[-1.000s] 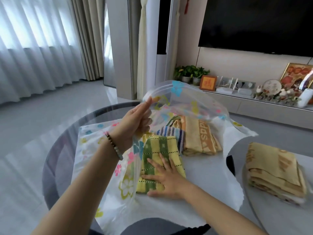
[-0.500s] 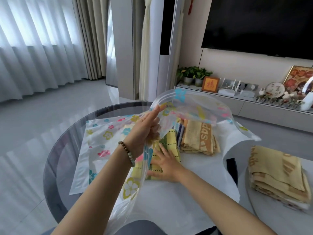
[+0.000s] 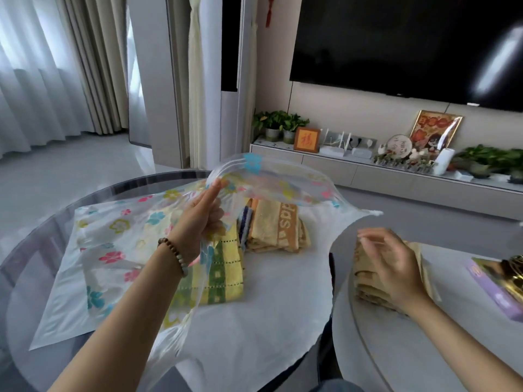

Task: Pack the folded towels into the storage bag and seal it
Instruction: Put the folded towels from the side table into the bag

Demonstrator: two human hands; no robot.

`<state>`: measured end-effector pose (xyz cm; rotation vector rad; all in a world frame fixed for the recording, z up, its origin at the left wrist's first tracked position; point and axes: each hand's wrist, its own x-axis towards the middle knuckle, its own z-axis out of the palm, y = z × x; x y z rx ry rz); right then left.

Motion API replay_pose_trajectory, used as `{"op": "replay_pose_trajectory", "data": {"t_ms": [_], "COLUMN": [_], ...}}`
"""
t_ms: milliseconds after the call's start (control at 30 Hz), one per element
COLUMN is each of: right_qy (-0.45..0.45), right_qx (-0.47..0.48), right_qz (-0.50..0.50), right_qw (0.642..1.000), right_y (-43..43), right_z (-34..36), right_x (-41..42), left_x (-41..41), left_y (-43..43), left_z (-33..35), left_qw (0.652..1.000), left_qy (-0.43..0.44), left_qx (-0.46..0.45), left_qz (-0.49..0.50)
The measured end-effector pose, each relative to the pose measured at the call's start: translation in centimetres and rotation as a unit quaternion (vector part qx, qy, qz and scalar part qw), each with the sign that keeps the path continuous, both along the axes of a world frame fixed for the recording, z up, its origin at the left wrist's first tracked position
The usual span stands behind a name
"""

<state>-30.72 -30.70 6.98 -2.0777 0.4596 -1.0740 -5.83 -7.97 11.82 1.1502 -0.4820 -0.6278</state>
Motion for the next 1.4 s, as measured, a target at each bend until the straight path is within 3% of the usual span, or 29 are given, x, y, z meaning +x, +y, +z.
{"op": "replay_pose_trajectory", "data": {"t_ms": [100, 233, 333, 433, 533, 633, 800, 900, 967, 1133, 1200, 1300, 1400], "right_qy": [0.016, 0.135, 0.243, 0.371, 0.432, 0.474, 0.416, 0.27, 0.154, 0.02, -0.006, 0.009, 0.064], "right_qx": [0.118, 0.244, 0.239, 0.236, 0.24, 0.174, 0.164, 0.208, 0.275, 0.314, 0.354, 0.394, 0.424], "right_qz": [-0.153, -0.238, -0.251, -0.284, -0.312, -0.345, -0.344, -0.298, -0.254, -0.213, -0.141, 0.016, 0.147], "right_qw": [0.981, 0.93, 0.906, 0.852, 0.811, 0.791, 0.825, 0.892, 0.914, 0.925, 0.925, 0.919, 0.891], "right_y": [-4.5, -8.4, -9.0, -9.6, -10.1, -10.0, -11.4, -11.8, -11.5, -9.9, -7.8, -3.1, 2.1], "right_z": [-2.6, -6.8, -8.1, -8.1, -8.2, -9.4, -9.8, -9.2, -8.3, -3.4, -0.4, 3.7, 6.3], "right_x": [-1.2, -0.5, 1.0, 2.7, 4.1, 4.3, 2.4, 0.1, -1.5, -4.9, -5.3, -4.8, -2.4], "left_x": [0.2, 0.3, 0.6, 0.8, 0.6, 0.3, 0.2, 0.2, 0.1, 0.0, 0.0, 0.0, 0.3], "left_y": [-0.6, -1.4, -1.7, -1.9, -2.2, -2.5, -2.4, -2.2, -2.0, -1.2, -0.8, -0.2, 0.7], "left_z": [-0.1, -0.5, -0.7, -1.0, -1.1, -1.3, -1.3, -1.2, -1.1, -0.5, -0.2, 0.4, 1.2], "left_qw": [1.0, 1.0, 0.999, 0.999, 1.0, 1.0, 1.0, 0.999, 0.999, 0.998, 0.998, 0.999, 1.0], "left_qy": [-0.001, -0.014, -0.002, 0.011, 0.01, 0.003, 0.011, 0.006, 0.001, -0.011, -0.012, -0.006, -0.014], "left_qx": [0.0, 0.023, 0.03, 0.027, 0.019, 0.025, 0.026, 0.035, 0.043, 0.062, 0.067, 0.045, 0.011], "left_qz": [0.011, 0.015, 0.018, 0.021, 0.018, 0.017, 0.013, 0.01, 0.006, 0.005, 0.006, 0.007, -0.002]}}
